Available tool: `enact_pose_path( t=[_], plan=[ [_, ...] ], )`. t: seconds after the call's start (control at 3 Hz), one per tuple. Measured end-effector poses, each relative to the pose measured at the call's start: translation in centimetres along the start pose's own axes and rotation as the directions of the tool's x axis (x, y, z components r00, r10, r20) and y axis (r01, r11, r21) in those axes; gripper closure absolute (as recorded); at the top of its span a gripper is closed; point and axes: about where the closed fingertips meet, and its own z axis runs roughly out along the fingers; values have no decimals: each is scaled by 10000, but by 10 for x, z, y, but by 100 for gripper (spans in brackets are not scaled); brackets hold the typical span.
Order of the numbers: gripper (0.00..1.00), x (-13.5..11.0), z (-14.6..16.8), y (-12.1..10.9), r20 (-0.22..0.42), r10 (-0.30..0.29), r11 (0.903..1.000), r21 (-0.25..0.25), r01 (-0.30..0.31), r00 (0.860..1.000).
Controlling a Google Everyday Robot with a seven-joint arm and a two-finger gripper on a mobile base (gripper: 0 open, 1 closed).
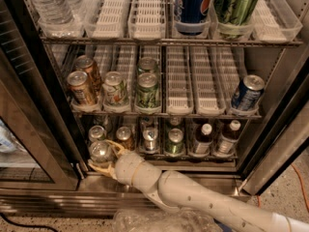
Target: Pick 7up can from bottom shelf of fridge
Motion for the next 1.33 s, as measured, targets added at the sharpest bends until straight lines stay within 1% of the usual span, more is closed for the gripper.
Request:
enact_pose_path(
  t=[0.33, 0.67, 1.0, 1.33],
  plan=[
    [100, -4, -21, 15, -22, 224, 9967, -780, -225, 9997],
    [100, -13, -46, 29, -103, 286, 9940, -1057, -295, 9995],
    [100, -20, -71, 43, -248, 286, 9946, -994, -309, 9993],
    [100, -27, -95, 56, -412, 256, 9967, -755, -287, 9988]
  ],
)
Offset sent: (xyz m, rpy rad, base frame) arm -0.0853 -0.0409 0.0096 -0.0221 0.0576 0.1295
